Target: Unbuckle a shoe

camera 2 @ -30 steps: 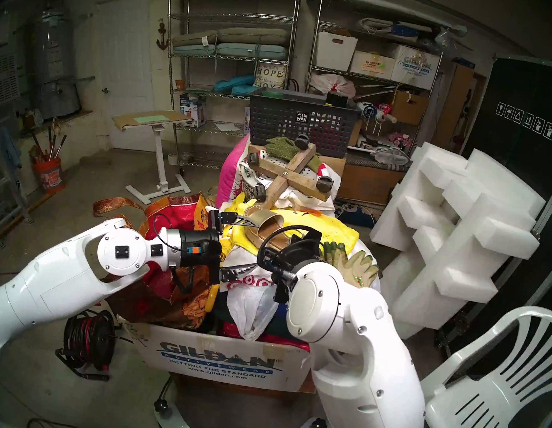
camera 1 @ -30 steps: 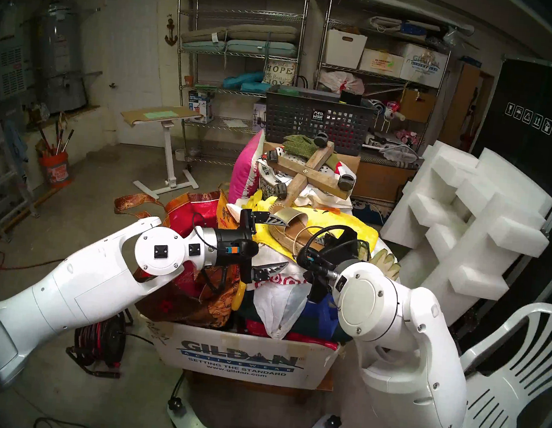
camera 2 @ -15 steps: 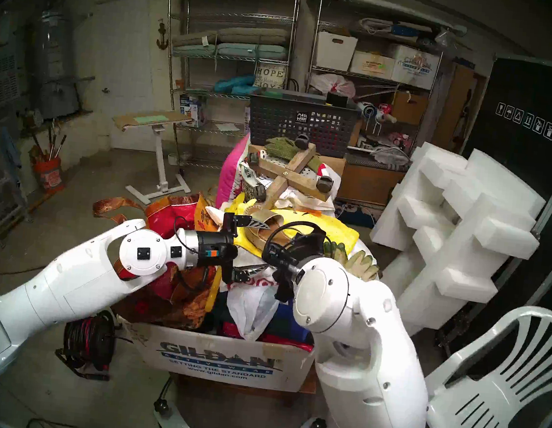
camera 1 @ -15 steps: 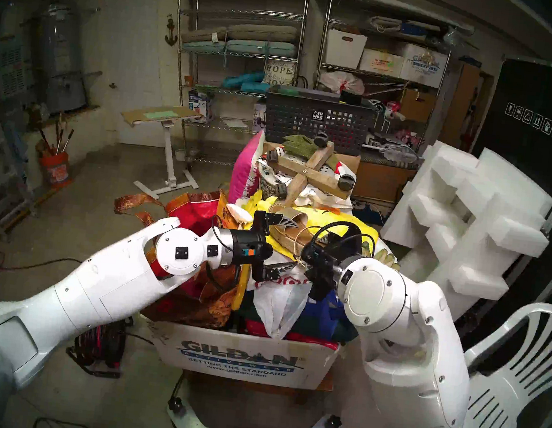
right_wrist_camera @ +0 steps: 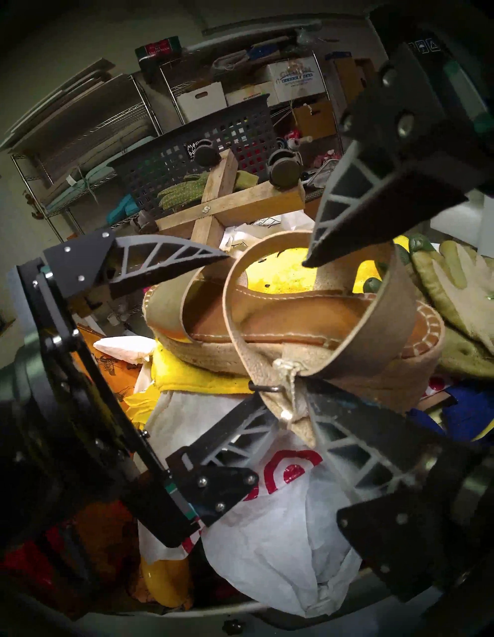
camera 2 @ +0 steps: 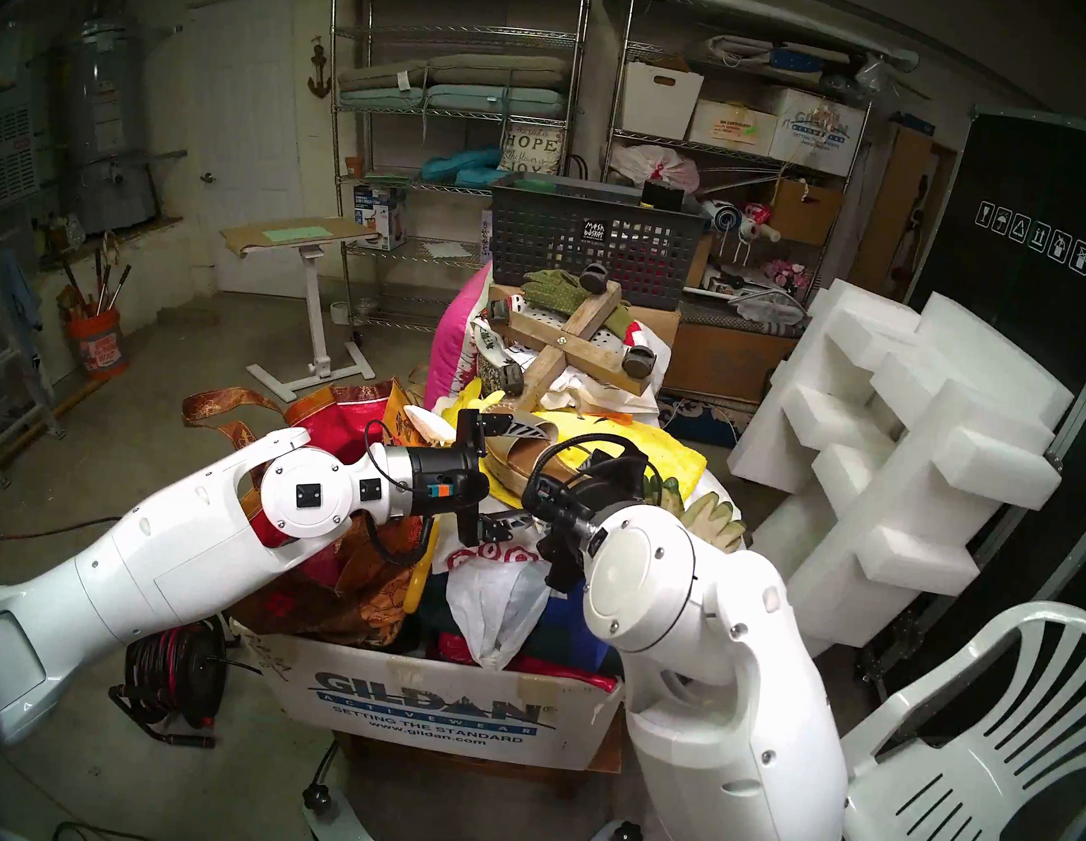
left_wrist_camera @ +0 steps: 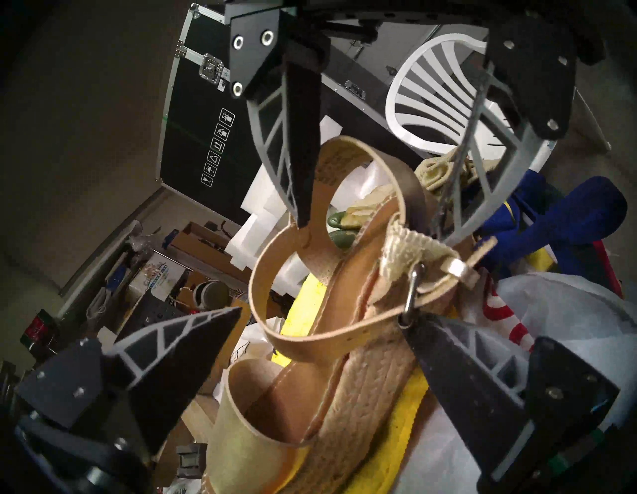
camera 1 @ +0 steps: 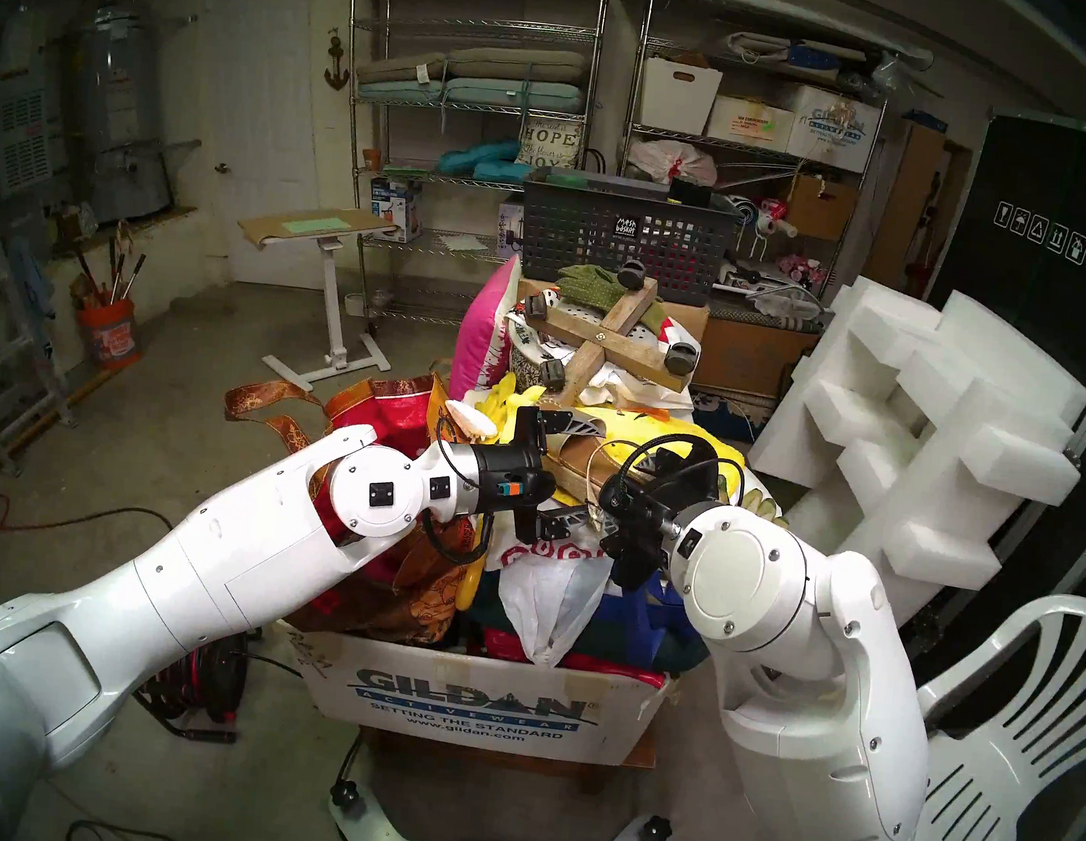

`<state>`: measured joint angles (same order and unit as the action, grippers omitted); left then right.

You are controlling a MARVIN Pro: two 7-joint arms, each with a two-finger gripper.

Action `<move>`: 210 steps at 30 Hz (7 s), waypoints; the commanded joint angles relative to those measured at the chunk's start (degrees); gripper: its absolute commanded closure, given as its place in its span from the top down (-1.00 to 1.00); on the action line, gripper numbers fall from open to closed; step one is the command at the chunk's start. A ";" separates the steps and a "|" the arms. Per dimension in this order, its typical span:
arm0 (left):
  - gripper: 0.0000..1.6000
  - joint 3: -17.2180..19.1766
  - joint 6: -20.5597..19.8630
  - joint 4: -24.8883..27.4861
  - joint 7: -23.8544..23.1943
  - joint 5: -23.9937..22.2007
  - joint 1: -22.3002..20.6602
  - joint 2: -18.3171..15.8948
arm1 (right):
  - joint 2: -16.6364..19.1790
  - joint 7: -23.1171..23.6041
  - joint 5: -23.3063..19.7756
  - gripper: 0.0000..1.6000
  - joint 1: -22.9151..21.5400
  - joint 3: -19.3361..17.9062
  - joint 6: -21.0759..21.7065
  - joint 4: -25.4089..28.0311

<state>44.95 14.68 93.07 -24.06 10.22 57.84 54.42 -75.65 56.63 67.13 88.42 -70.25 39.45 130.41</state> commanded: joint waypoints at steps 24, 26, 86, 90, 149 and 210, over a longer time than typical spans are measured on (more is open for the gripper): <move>1.00 2.89 0.28 5.61 0.65 -4.58 2.57 -3.78 | 1.41 -1.26 0.50 0.86 3.00 0.03 -1.05 4.48; 1.00 2.85 0.87 5.22 0.47 -4.75 2.30 -3.61 | 1.28 -1.36 0.59 0.84 3.26 0.06 -0.98 4.58; -1.00 2.64 8.18 4.39 1.89 1.47 1.02 -3.54 | 0.10 -0.90 1.67 0.95 0.41 0.60 -0.40 4.53; -1.00 2.48 8.13 4.07 0.86 0.38 0.15 -3.05 | 0.92 -2.73 2.60 0.91 2.57 1.66 -1.06 5.77; -1.00 2.47 6.90 3.85 -0.61 0.57 1.25 -2.46 | -3.09 -11.43 3.16 0.48 1.56 5.19 -0.90 2.98; -1.00 0.95 7.64 3.77 0.27 -0.11 0.93 -4.31 | -1.98 -8.21 3.01 -0.04 1.58 4.74 -0.72 3.66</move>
<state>45.56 22.33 96.55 -24.26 9.70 59.03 50.06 -77.66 49.33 70.20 89.95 -65.27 39.05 131.37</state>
